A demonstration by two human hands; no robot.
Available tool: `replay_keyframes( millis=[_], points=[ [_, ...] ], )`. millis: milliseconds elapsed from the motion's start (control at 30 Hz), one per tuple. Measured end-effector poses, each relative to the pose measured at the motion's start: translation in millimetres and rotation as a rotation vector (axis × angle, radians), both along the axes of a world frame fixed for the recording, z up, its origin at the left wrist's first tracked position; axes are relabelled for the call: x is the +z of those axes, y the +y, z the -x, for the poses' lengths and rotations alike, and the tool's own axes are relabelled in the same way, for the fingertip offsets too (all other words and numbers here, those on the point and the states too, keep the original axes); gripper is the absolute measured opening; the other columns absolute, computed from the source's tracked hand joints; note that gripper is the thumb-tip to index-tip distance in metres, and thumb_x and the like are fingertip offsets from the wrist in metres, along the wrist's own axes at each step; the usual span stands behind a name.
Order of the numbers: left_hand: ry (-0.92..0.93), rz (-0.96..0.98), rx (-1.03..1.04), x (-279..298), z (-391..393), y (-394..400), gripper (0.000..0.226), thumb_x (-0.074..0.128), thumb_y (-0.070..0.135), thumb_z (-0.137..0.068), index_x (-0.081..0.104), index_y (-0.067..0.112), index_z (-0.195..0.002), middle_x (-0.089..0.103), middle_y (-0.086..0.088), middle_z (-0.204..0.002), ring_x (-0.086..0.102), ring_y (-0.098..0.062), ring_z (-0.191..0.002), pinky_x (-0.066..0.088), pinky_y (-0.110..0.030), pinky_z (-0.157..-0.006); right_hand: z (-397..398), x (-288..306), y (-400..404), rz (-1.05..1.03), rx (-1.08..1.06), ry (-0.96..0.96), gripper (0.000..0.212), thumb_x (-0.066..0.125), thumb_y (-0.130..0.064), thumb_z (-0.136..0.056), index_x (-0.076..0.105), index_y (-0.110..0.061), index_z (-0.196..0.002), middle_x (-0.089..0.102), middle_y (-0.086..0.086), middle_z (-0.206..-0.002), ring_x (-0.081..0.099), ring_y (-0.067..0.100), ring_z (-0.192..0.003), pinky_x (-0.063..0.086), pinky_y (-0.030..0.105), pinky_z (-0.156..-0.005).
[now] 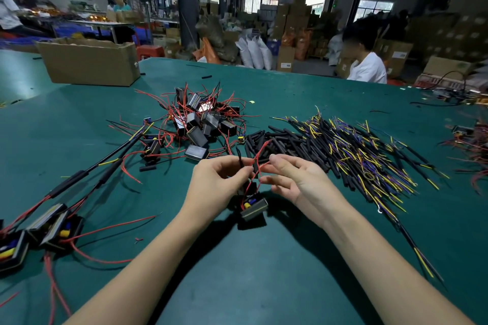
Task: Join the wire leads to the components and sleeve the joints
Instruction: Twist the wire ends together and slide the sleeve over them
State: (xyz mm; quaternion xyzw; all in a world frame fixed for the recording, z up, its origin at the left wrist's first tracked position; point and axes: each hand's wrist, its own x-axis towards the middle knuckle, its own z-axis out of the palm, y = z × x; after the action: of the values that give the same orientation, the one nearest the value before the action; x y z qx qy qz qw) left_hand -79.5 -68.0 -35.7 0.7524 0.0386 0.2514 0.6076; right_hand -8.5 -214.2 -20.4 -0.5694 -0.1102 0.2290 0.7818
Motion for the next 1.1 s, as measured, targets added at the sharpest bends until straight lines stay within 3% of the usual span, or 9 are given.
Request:
replay_keyframes(
  millis=[133, 300, 367, 433, 567, 767, 867, 967, 1100],
  points=[
    [-0.02, 0.073, 0.001, -2.1, -1.7, -4.6, 0.011, 0.068, 0.003, -0.085, 0.076, 0.008, -0.09, 0.074, -0.003, -0.075, 0.064, -0.005, -0.064, 0.051, -0.016, -0.06, 2.5, -2.7, 2.7, 0.199, -0.019, -0.045, 0.064, 0.075, -0.019, -0.079, 0.038, -0.007, -0.131, 0.075, 0.005, -0.083, 0.069, 0.014, -0.064, 0.046, 0.023, -0.055],
    [-0.055, 0.194, -0.011, -3.9, -2.6, -9.9, 0.011, 0.067, 0.0, -0.084, 0.074, 0.008, -0.089, 0.074, 0.0, -0.071, 0.067, -0.006, -0.06, 0.051, -0.016, -0.054, 3.9, -4.4, 4.6, 0.244, -0.039, -0.117, 0.101, 0.079, -0.024, -0.075, 0.011, -0.017, -0.149, 0.075, -0.003, -0.086, 0.067, 0.006, -0.067, 0.047, 0.027, -0.066],
    [-0.056, 0.219, -0.014, -3.7, -2.6, -11.0, 0.01, 0.067, 0.0, -0.084, 0.073, 0.007, -0.089, 0.074, 0.001, -0.07, 0.067, -0.007, -0.059, 0.052, -0.017, -0.054, 5.4, -5.0, 5.1, 0.294, -0.072, -0.231, 0.088, 0.08, -0.022, -0.076, 0.022, -0.016, -0.142, 0.074, -0.007, -0.078, 0.066, 0.004, -0.066, 0.047, 0.02, -0.062],
    [-0.063, 0.213, 0.001, -3.0, -2.6, -11.7, 0.012, 0.067, -0.001, -0.084, 0.073, 0.009, -0.085, 0.073, 0.002, -0.068, 0.066, -0.006, -0.057, 0.051, -0.016, -0.053, 7.4, -4.1, 6.2, 0.327, -0.107, -0.331, 0.06, 0.076, -0.017, -0.08, 0.041, -0.012, -0.128, 0.071, -0.007, -0.07, 0.065, 0.003, -0.063, 0.045, 0.015, -0.054],
    [-0.082, 0.208, 0.037, -0.2, -3.4, -9.3, 0.023, 0.065, -0.001, -0.085, 0.072, 0.019, -0.077, 0.073, 0.005, -0.068, 0.067, -0.005, -0.062, 0.053, -0.016, -0.058, 6.7, -1.2, 6.7, 0.151, -0.093, -0.129, 0.024, 0.065, -0.024, -0.089, 0.058, -0.008, -0.105, 0.072, 0.001, -0.078, 0.063, 0.008, -0.059, 0.048, 0.018, -0.054],
    [-0.066, 0.216, -0.109, 2.4, -1.1, -6.5, 0.013, 0.062, 0.0, -0.087, 0.072, 0.008, -0.087, 0.074, -0.002, -0.074, 0.067, -0.006, -0.067, 0.051, -0.014, -0.061, 2.2, -5.2, 2.5, 0.115, 0.062, 0.003, 0.013, 0.063, -0.021, -0.089, 0.072, -0.013, -0.093, 0.07, 0.004, -0.092, 0.056, 0.013, -0.07, 0.046, 0.017, -0.056],
    [-0.069, 0.251, -0.028, 1.6, -3.3, -2.2, 0.011, 0.061, 0.001, -0.089, 0.071, 0.006, -0.09, 0.075, -0.004, -0.081, 0.069, -0.008, -0.074, 0.052, -0.015, -0.066, -1.9, -4.1, 0.1, 0.102, -0.071, 0.048, 0.01, 0.064, -0.015, -0.089, 0.07, -0.011, -0.082, 0.069, 0.001, -0.077, 0.053, 0.009, -0.06, 0.041, 0.014, -0.048],
    [-0.076, 0.297, 0.042, 2.1, -4.5, 2.9, 0.011, 0.061, 0.002, -0.089, 0.07, 0.0, -0.095, 0.075, -0.001, -0.082, 0.069, -0.004, -0.072, 0.049, -0.012, -0.061, -6.9, -6.3, -5.7, 0.087, -0.17, 0.143, 0.012, 0.062, -0.011, -0.09, 0.065, -0.007, -0.08, 0.065, 0.001, -0.066, 0.051, 0.007, -0.052, 0.039, 0.012, -0.043],
    [-0.076, 0.186, 0.066, 2.2, -3.2, 2.4, 0.009, 0.067, 0.003, -0.085, 0.074, 0.009, -0.086, 0.075, -0.001, -0.078, 0.068, -0.006, -0.071, 0.052, -0.014, -0.067, -9.6, -8.5, -9.6, 0.116, -0.128, 0.093, 0.011, 0.064, -0.018, -0.089, 0.068, -0.009, -0.083, 0.066, -0.004, -0.065, 0.054, 0.005, -0.053, 0.039, 0.013, -0.046]
  ],
)
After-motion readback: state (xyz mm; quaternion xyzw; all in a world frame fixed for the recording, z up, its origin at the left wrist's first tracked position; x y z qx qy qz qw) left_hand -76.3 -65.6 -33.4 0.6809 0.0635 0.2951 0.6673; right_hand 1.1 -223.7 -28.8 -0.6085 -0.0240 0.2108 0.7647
